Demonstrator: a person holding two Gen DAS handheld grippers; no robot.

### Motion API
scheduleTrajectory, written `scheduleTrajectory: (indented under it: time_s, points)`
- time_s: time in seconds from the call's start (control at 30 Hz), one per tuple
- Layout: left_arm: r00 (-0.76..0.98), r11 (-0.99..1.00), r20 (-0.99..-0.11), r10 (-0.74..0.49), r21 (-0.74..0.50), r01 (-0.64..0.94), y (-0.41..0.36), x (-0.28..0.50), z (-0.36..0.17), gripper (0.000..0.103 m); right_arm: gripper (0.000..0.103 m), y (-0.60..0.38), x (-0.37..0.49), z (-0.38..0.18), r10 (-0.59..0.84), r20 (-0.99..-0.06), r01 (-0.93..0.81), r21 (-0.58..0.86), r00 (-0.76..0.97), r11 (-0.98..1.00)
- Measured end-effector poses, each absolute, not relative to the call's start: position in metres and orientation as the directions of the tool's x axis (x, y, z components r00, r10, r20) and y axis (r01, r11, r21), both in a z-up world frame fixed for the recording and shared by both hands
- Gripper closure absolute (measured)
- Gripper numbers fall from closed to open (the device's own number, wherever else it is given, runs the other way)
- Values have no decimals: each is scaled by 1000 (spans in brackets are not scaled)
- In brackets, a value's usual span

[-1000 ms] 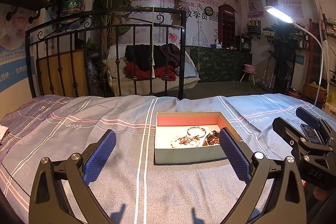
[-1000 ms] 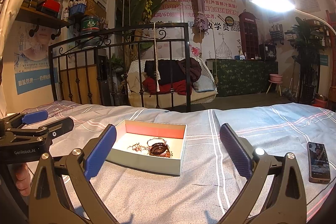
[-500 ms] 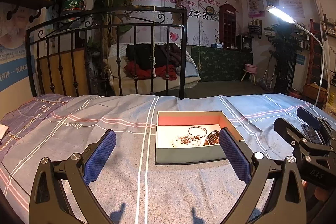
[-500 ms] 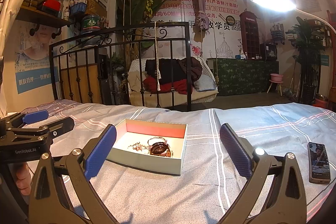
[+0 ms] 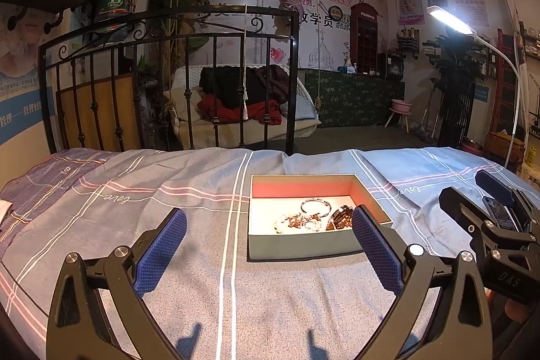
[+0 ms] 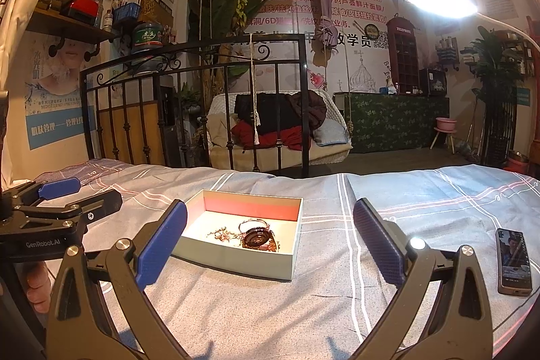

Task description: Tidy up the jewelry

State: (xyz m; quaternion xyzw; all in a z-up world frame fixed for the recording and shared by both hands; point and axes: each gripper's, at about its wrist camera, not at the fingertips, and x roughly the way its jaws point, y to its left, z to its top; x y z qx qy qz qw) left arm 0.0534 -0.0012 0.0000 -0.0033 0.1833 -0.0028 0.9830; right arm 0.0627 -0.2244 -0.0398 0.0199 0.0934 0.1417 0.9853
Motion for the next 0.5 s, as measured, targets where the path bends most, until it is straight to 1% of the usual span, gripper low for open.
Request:
scheduleTrajectory:
  time_s: [0.23,0.4,0.5]
  points:
    - [933,1000,-360,3,-5,-5,-1,54,0,7,6,-225,62,-39,281,-180,-274,65,943,960]
    - [926,1000,-377,-11,-17,5,1,55,-1,7,6,-227,61,-42,278,-184,-271,64,943,961]
    - [925,1000,-379,3,0,-3,-1,56,-3,7,6,-227,61,-42,278,-184,-271,64,943,960]
